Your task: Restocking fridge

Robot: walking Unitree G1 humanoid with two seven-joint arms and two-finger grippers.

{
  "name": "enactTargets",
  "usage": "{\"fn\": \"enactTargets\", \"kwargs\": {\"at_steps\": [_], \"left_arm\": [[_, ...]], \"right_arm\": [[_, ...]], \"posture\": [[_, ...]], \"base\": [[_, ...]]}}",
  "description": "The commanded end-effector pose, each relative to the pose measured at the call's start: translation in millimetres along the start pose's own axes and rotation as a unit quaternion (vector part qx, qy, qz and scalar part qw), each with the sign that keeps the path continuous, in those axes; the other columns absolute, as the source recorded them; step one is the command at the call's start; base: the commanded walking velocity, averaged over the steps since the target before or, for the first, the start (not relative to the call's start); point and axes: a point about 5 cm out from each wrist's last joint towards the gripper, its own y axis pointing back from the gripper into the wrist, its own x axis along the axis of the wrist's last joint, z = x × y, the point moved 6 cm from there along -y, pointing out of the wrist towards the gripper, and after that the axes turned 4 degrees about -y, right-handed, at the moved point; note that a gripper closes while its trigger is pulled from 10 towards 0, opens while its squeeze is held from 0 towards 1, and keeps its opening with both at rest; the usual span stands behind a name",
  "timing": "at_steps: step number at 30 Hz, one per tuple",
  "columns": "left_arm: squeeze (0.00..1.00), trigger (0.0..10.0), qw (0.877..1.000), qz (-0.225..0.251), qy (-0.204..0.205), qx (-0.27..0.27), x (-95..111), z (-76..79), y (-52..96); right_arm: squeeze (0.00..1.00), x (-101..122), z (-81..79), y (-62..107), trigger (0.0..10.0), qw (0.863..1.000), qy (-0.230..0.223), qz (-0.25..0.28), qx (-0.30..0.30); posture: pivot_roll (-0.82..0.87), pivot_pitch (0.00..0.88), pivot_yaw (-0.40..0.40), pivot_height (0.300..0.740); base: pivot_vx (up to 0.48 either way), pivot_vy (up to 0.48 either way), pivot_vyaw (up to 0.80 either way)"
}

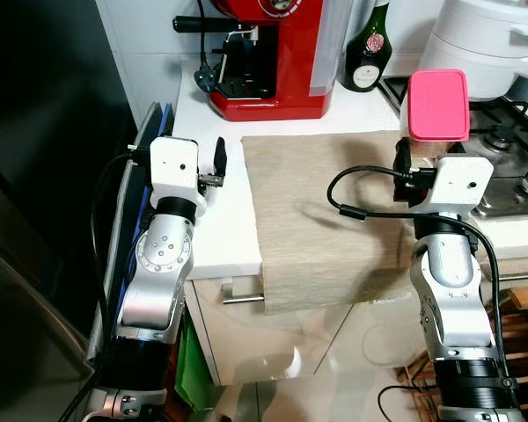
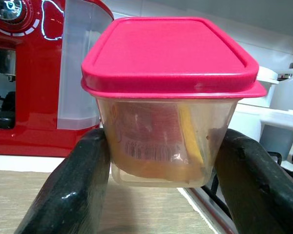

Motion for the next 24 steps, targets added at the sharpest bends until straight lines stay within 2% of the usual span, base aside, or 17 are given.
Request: {"fn": "enactTargets", "kwargs": {"at_steps": [1, 11, 24], "left_arm": [[0.0, 10.0, 1.0, 0.008, 0.004, -0.007, 4, 3.4, -3.8], [0.0, 10.0, 0.999, 0.03, 0.002, -0.016, 13, 7.9, -4.4], [0.0, 10.0, 0.999, 0.036, 0.006, -0.019, 15, 9.6, -3.6]], "right_arm": [[0.0, 4, -1.8, -4.3, 10.0, 1.0, 0.002, 0.006, -0.002], [0.0, 0, -4.8, -8.1, 10.0, 1.0, 0.001, 0.0, -0.001], [0.0, -3, -5.7, -9.4, 10.0, 1.0, 0.001, -0.004, 0.001]], "posture": [[-0.01, 0.0, 0.028, 0.74], [-0.02, 0.0, 0.027, 0.74], [-0.01, 0.0, 0.023, 0.74]], "base": [[-0.262, 0.0, 0.0], [-0.268, 0.0, 0.0], [-0.28, 0.0, 0.0]]}}
